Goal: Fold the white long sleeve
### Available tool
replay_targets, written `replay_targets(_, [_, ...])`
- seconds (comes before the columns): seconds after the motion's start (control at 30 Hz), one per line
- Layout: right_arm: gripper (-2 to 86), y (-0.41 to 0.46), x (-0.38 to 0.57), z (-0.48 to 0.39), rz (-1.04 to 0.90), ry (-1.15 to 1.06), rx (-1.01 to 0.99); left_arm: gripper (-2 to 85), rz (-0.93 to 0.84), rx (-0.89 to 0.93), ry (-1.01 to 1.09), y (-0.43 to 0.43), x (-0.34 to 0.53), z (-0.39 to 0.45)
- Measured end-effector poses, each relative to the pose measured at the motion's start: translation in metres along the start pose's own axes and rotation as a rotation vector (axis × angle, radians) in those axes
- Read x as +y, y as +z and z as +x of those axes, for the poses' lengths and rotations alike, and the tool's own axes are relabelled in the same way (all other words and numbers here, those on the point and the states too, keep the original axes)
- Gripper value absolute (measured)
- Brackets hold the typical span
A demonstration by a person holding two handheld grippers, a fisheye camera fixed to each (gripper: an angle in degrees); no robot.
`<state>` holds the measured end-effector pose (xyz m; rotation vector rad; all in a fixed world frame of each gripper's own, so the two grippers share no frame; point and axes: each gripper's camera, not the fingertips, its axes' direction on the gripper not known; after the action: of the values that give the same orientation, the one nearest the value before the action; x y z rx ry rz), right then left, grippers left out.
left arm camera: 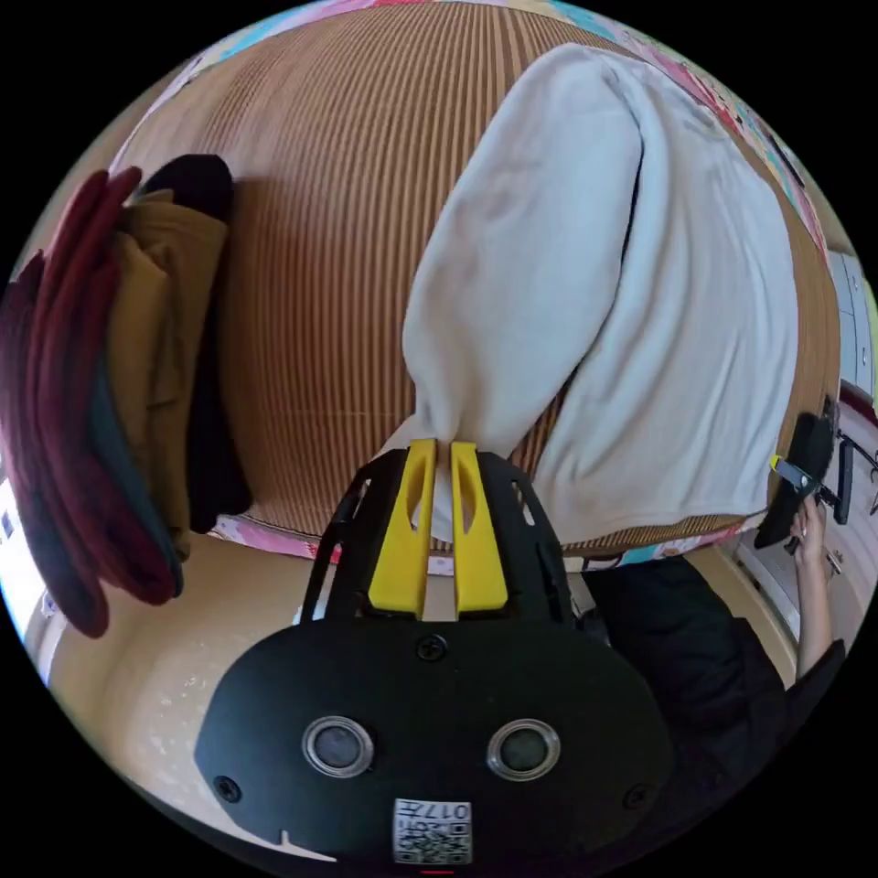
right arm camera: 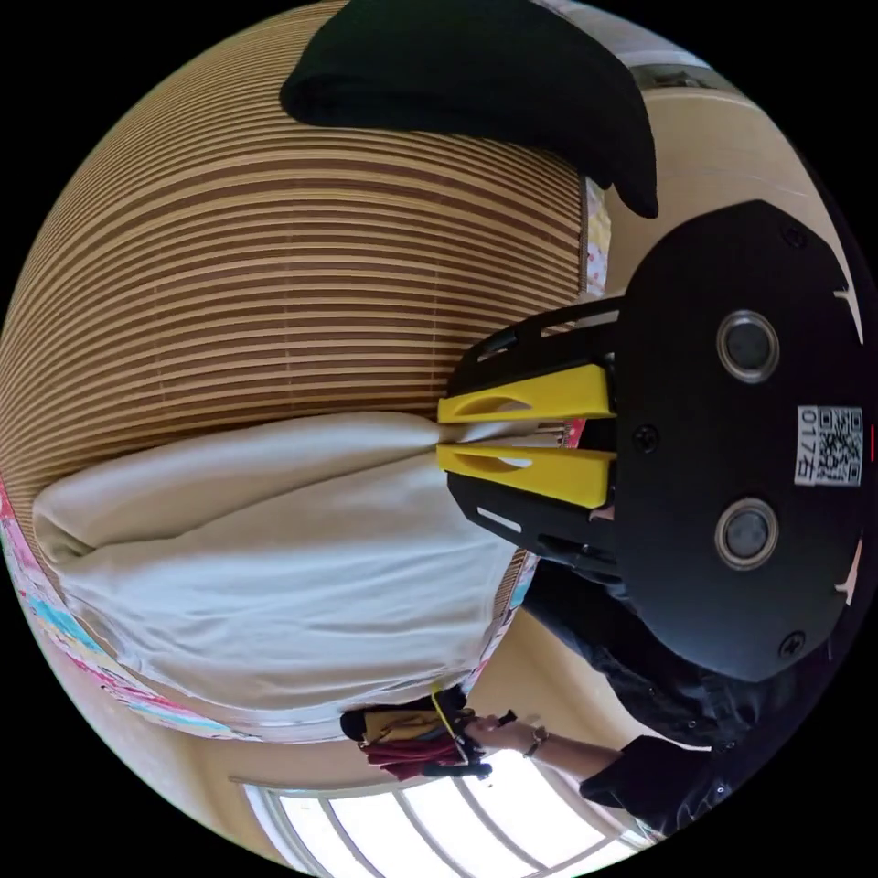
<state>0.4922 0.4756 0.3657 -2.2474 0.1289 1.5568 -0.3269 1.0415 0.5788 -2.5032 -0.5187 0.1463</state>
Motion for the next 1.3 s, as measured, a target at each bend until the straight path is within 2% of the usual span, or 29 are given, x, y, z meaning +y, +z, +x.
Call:
replay_targets(0.07, [3.9,-0.014,0.002,0.006,-0.020,-0.035,0.008,3.5,0.238,0.006,-0.173,-0.060,0.026,-0.060])
replay_targets(0.1, [3.7,-0.031,0.005,0.011,-0.014,-0.077,0.010,3.6,0.283,0.046,-0.244,-0.072,0.035,-0.080])
replay_targets(0.17, [3.5,-0.067,0.012,0.024,0.022,-0.116,0.067,4.7,0.445,0.260,-0.445,-0.103,0.072,-0.152])
replay_targets(0.23, [3.5,-0.145,0.028,0.066,0.200,-0.005,0.200,5.3,0.579,0.305,-0.486,-0.118,0.101,-0.181])
replay_targets(0.27, [3.6,-0.168,0.035,0.080,0.269,0.053,0.215,5.8,0.619,0.256,-0.520,-0.123,0.116,-0.188])
replay_targets(0.3, [3.7,-0.212,0.056,0.111,0.419,0.188,0.210,6.4,0.622,0.225,-0.528,-0.124,0.121,-0.189])
replay_targets(0.4, [4.4,-0.270,0.115,0.172,0.688,0.472,0.118,9.3,0.519,0.188,-0.395,-0.101,0.120,-0.171])
replay_targets(0.47, [5.2,-0.262,0.125,0.188,0.637,0.536,0.066,9.7,0.382,0.297,-0.234,-0.054,0.110,-0.146])
replay_targets(0.53, [7.1,-0.231,0.118,0.182,0.508,0.443,0.015,9.8,0.261,0.412,-0.133,-0.013,0.103,-0.126])
replay_targets(0.57, [8.2,-0.201,0.112,0.169,0.405,0.323,-0.038,10.0,0.187,0.471,-0.081,0.013,0.100,-0.115])
replay_targets(0.63, [8.7,-0.130,0.107,0.137,0.163,0.098,-0.185,10.4,0.092,0.512,-0.034,0.045,0.098,-0.102])
replay_targets(0.77, [7.0,-0.037,0.121,0.100,-0.125,-0.031,-0.217,8.7,-0.056,0.488,0.010,0.090,0.094,-0.097])
replay_targets(0.87, [2.9,-0.024,0.145,0.089,-0.154,-0.076,-0.131,3.7,-0.096,0.557,0.072,0.089,0.092,-0.120])
replay_targets(0.97, [1.3,-0.056,0.180,0.102,-0.051,-0.038,-0.125,2.4,0.020,0.678,0.158,0.065,0.120,-0.151])
replay_targets(1.03, [0.7,-0.065,0.213,0.127,-0.036,0.050,-0.062,2.4,0.061,0.731,0.100,0.065,0.145,-0.172])
replay_targets(1.17, [0.5,-0.030,0.253,0.169,-0.217,0.132,0.093,4.4,0.035,0.916,-0.272,0.112,0.194,-0.219])
replay_targets(1.3, [0.4,-0.036,0.287,0.182,-0.157,0.128,-0.153,8.0,0.179,1.067,-0.531,0.133,0.219,-0.260])
